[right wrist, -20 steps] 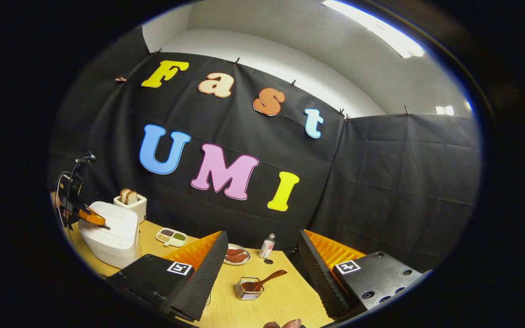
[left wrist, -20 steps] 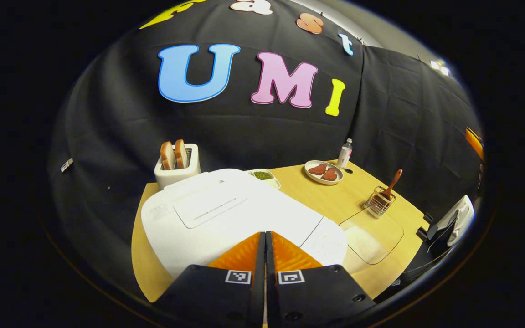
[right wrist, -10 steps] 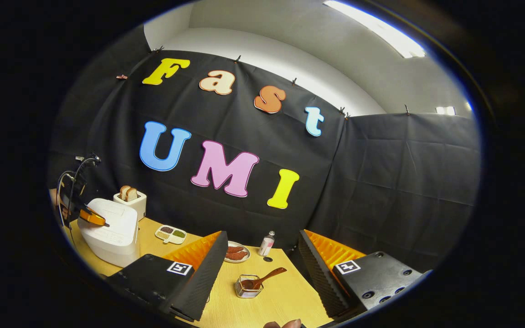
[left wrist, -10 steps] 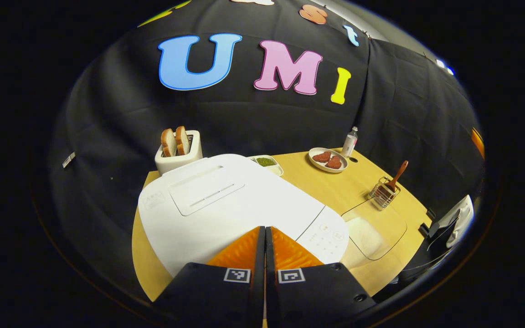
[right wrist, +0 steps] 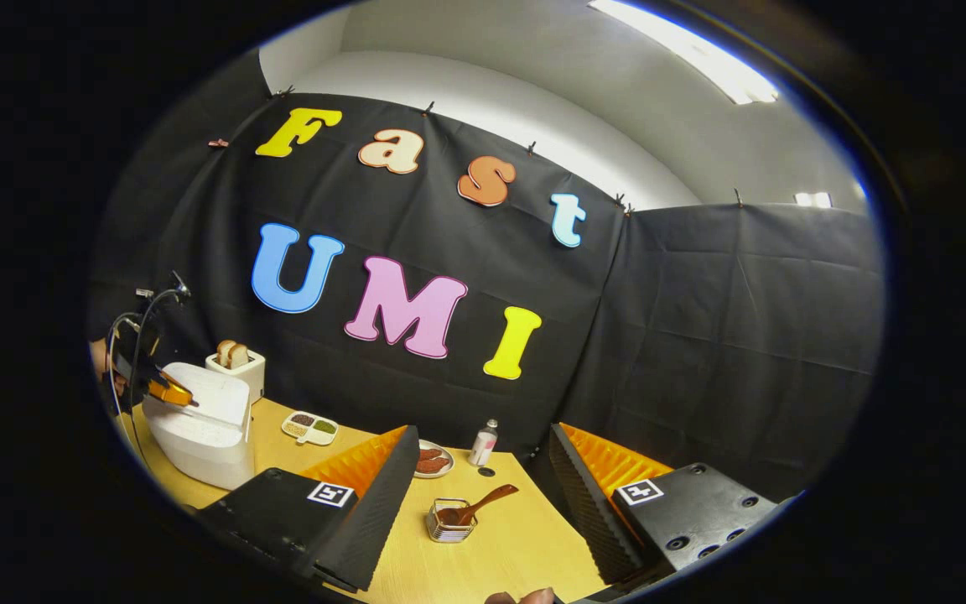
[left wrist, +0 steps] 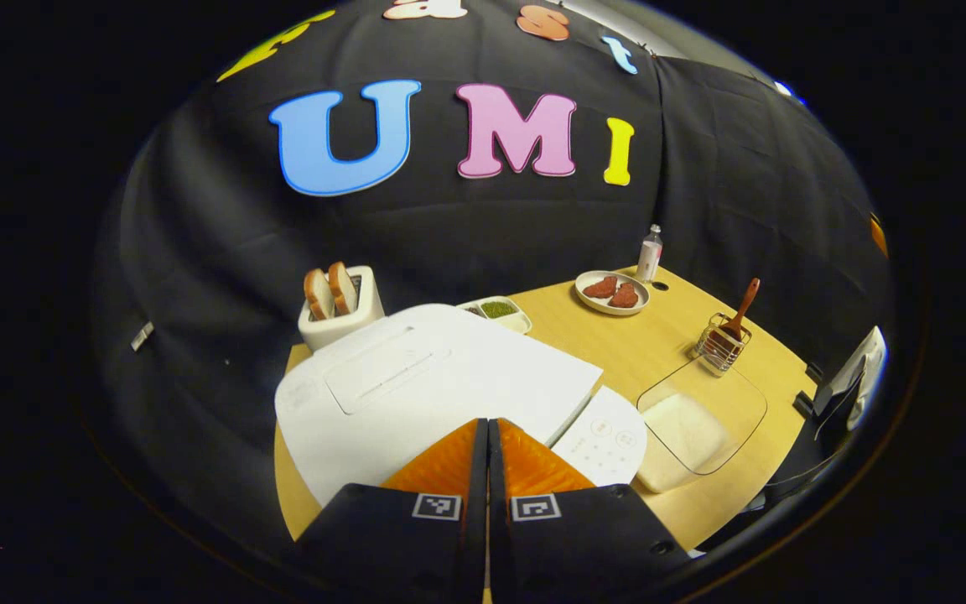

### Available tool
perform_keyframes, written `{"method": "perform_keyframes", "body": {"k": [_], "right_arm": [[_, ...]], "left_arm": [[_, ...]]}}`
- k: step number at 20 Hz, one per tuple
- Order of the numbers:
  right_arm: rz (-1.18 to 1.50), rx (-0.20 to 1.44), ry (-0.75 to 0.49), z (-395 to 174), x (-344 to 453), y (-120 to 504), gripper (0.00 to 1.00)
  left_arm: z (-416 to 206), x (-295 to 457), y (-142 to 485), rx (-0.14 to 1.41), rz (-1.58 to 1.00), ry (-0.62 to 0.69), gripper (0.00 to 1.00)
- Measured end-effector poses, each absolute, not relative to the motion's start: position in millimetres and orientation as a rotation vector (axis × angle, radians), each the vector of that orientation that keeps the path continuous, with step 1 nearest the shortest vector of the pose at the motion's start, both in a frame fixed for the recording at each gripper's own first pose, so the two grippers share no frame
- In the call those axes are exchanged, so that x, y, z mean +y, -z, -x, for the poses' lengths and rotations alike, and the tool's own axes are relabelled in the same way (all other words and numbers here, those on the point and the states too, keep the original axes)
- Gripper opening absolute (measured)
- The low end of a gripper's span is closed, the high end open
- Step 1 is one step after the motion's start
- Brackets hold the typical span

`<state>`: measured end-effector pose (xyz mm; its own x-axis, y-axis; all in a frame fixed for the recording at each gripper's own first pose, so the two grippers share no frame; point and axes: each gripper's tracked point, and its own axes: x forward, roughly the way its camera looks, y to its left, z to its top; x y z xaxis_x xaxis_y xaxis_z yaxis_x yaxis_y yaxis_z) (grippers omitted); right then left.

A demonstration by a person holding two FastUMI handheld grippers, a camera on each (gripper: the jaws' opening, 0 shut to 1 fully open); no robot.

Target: Close the left gripper, press the button to open the rice cooker; take a wooden spoon from the chopstick holder with the right hand, scoop a spoonful of rice and pour it into the rice cooker, then put the wooden spoon back into the chopstick holder.

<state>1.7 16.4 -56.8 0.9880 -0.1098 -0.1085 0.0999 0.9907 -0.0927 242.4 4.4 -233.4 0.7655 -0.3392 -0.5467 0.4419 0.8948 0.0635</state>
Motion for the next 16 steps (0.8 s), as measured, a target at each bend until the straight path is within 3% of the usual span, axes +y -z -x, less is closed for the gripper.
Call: {"method": "perform_keyframes", "body": {"k": [6,7,8,9,10,14,16], "right_arm": [[0.084,0.1,0.119,8.6,6.9,50.4,0.97],[0.084,0.098,0.119,10.0,5.8,49.7,0.97],[0.084,0.098,0.119,10.9,4.7,49.4,0.97],[0.082,0.099,0.12,12.0,3.0,49.3,0.97],[0.079,0.098,0.12,14.0,1.8,49.0,0.97],[0.081,0.093,0.115,19.2,-2.0,47.6,0.97],[0.076,0.095,0.11,20.9,-3.6,49.0,0.97]], "left_arm": [[-270.8,36.4,130.3,0.195,-0.283,0.195,0.1],[-269.5,42.0,112.6,0.141,-0.293,0.162,0.14],[-262.8,42.4,103.2,0.114,-0.29,0.151,0.39],[-255.7,39.4,95.8,0.094,-0.277,0.147,0.49],[-246.6,35.9,88.4,0.074,-0.262,0.146,0.69],[-198.5,24.9,57.2,-0.008,-0.207,0.146,0.92],[-168.0,22.7,45.1,-0.037,-0.162,0.138,0.97]]}}
